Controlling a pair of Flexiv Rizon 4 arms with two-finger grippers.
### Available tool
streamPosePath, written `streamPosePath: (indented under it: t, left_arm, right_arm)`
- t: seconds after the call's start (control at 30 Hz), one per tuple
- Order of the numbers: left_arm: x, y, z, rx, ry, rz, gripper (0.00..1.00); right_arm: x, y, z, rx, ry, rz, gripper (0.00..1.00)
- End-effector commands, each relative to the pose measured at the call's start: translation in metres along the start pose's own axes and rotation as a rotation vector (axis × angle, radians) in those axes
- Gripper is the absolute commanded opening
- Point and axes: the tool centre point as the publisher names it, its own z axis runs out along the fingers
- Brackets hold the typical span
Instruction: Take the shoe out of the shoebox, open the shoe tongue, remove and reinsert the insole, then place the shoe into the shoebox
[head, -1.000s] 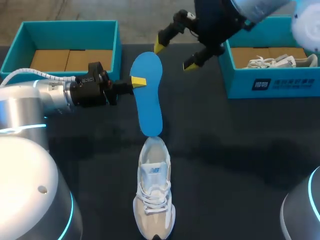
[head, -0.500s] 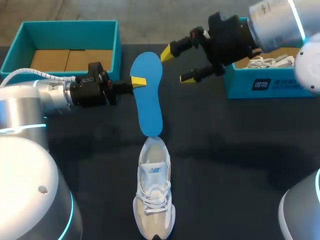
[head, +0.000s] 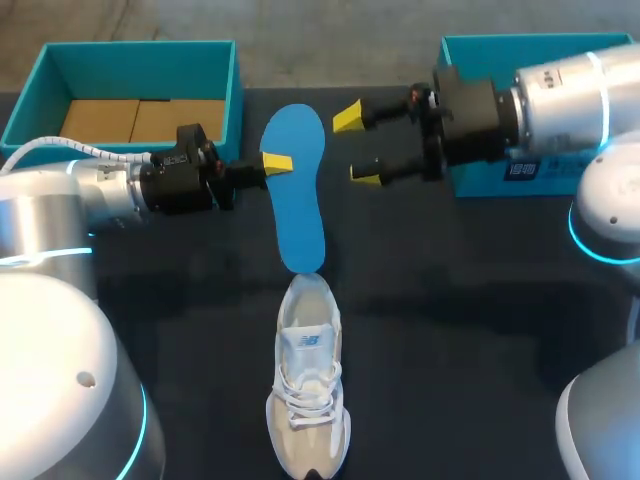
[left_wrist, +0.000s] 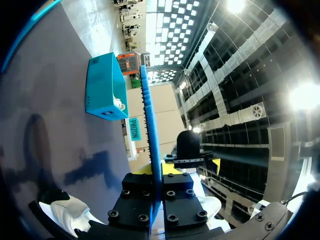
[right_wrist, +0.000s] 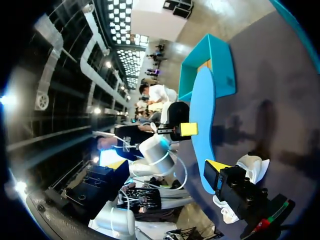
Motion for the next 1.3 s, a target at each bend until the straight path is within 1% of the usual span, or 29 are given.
streamPosePath:
  t: [0.03, 0.33, 0.53, 0.67, 0.73, 0.97, 1.1, 1.3]
  left_arm:
    - [0.0, 0.001, 0.0, 0.002, 0.0, 0.0, 0.0]
    - [0.0, 0.001, 0.0, 0.002, 0.0, 0.0, 0.0]
    - [0.001, 0.002, -0.005, -0.007, 0.015, 0.105, 0.0]
    - [0.005, 0.003, -0.011, -0.014, 0.043, 0.238, 0.0]
    - [0.008, 0.003, -0.015, -0.004, 0.064, 0.353, 0.0]
    - [0.017, 0.009, -0.025, -0.02, 0.116, 0.625, 0.0]
    - [0.024, 0.016, -0.027, -0.024, 0.114, 0.797, 0.0]
    - [0.03, 0.025, -0.029, -0.024, 0.102, 1.054, 0.0]
  right_arm:
    - [-0.008, -0.006, 0.002, -0.007, 0.104, 0.002, 1.0]
    - [-0.017, -0.009, 0.005, -0.004, 0.114, 0.021, 1.0]
    - [-0.018, -0.009, 0.005, -0.006, 0.125, 0.024, 1.0]
    - [-0.018, -0.009, 0.005, -0.006, 0.125, 0.024, 1.0]
    - [-0.018, -0.009, 0.005, -0.006, 0.125, 0.024, 1.0]
    - [-0.018, -0.009, 0.005, -0.006, 0.125, 0.024, 1.0]
    - [-0.018, -0.009, 0.005, -0.006, 0.125, 0.024, 1.0]
    - [-0.018, -0.009, 0.005, -0.006, 0.125, 0.024, 1.0]
